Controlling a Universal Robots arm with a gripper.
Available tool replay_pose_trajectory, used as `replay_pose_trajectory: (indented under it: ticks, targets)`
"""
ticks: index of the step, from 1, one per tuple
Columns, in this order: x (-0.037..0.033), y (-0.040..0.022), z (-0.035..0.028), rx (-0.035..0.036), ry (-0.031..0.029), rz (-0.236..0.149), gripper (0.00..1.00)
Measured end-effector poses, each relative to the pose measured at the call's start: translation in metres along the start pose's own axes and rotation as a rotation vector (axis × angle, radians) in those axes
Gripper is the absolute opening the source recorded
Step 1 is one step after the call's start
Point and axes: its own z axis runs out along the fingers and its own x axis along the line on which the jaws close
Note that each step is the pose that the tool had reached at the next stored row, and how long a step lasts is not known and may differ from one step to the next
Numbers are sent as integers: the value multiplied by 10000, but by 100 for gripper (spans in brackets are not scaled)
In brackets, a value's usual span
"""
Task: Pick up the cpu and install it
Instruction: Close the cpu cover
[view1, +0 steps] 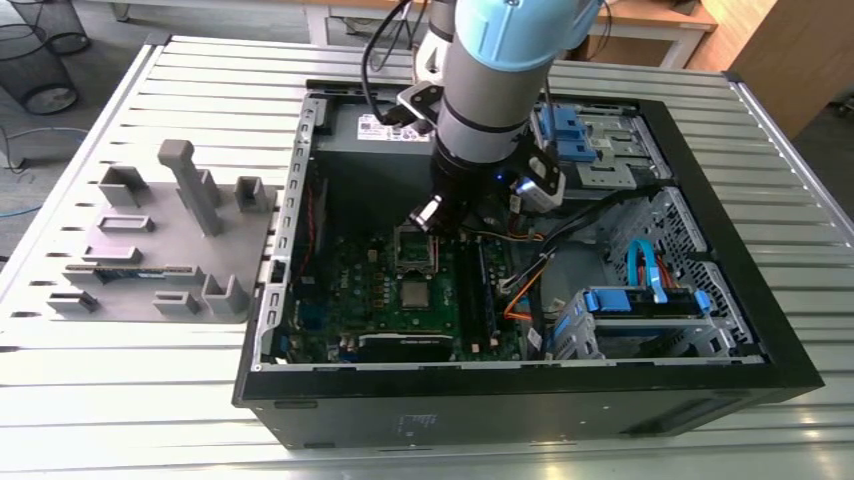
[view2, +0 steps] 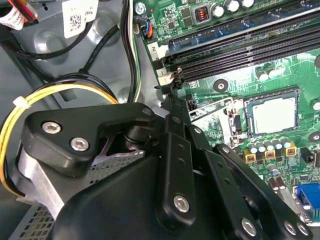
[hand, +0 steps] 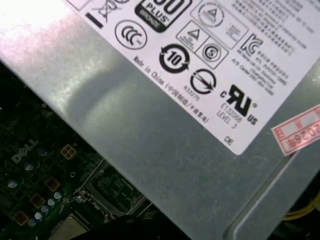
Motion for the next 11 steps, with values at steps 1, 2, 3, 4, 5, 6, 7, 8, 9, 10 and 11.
replay_pose_trajectory:
  ticks: [1, 2, 3, 4, 5, 6, 7, 8, 9, 10, 11]
  targets:
    - [3, 3, 0, 1, -1, 0, 11]
    - [6, 6, 0, 3, -2, 0, 11]
    - [10, 9, 0, 6, -5, -1, 11]
    - [14, 13, 0, 9, -9, -2, 11]
    - [18, 17, 1, 12, -13, -2, 11]
    - [23, 20, 1, 15, -17, -3, 11]
    - [27, 24, 1, 19, -20, -3, 11]
    - [31, 28, 1, 22, -25, -4, 11]
    - [34, 31, 1, 25, -29, -4, 11]
    - [34, 31, 1, 25, -30, -5, 11]
    - [34, 31, 1, 26, -30, -5, 11]
